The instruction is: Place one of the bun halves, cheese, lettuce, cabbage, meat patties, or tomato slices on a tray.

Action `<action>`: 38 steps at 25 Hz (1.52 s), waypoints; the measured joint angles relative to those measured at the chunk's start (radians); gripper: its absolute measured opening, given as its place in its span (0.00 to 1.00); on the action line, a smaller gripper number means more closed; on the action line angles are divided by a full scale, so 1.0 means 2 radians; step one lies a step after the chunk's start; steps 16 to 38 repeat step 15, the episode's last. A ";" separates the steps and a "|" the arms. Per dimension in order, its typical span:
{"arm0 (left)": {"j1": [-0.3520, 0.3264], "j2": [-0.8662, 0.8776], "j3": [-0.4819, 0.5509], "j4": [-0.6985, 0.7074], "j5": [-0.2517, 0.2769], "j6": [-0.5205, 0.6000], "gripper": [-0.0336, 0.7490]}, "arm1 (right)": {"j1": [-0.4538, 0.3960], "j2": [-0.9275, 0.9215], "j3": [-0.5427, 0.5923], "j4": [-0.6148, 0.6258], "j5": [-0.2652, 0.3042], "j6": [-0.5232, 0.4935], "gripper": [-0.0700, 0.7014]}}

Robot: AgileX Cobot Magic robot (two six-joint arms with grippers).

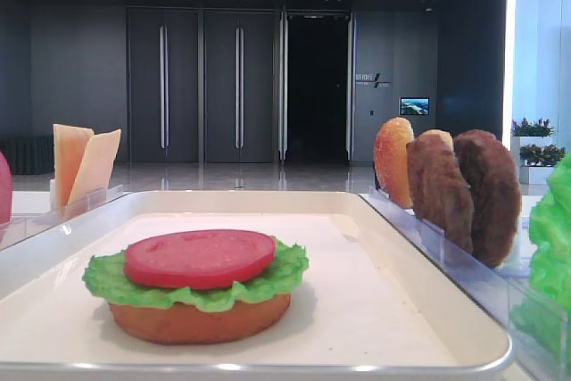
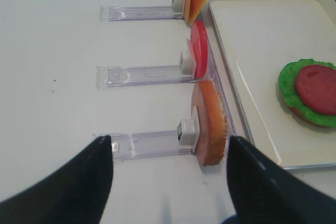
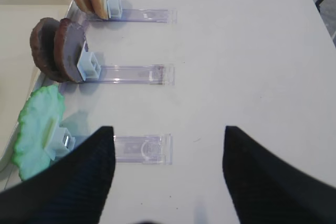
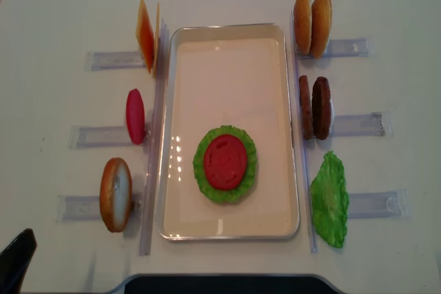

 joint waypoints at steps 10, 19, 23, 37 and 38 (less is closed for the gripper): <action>0.045 0.000 0.000 -0.001 0.000 0.000 0.70 | 0.000 0.000 0.000 0.000 0.000 0.000 0.68; 0.046 0.000 0.000 -0.002 0.000 0.000 0.70 | 0.000 0.000 0.000 0.000 0.000 0.000 0.68; 0.046 0.000 0.000 -0.002 0.000 0.000 0.70 | 0.000 0.000 0.000 0.000 0.000 0.000 0.68; 0.046 0.000 0.000 -0.002 0.000 0.000 0.70 | 0.000 0.000 0.000 0.000 0.000 0.000 0.68; 0.046 0.000 0.000 -0.002 0.000 0.000 0.70 | 0.000 0.000 0.000 0.000 0.000 0.000 0.68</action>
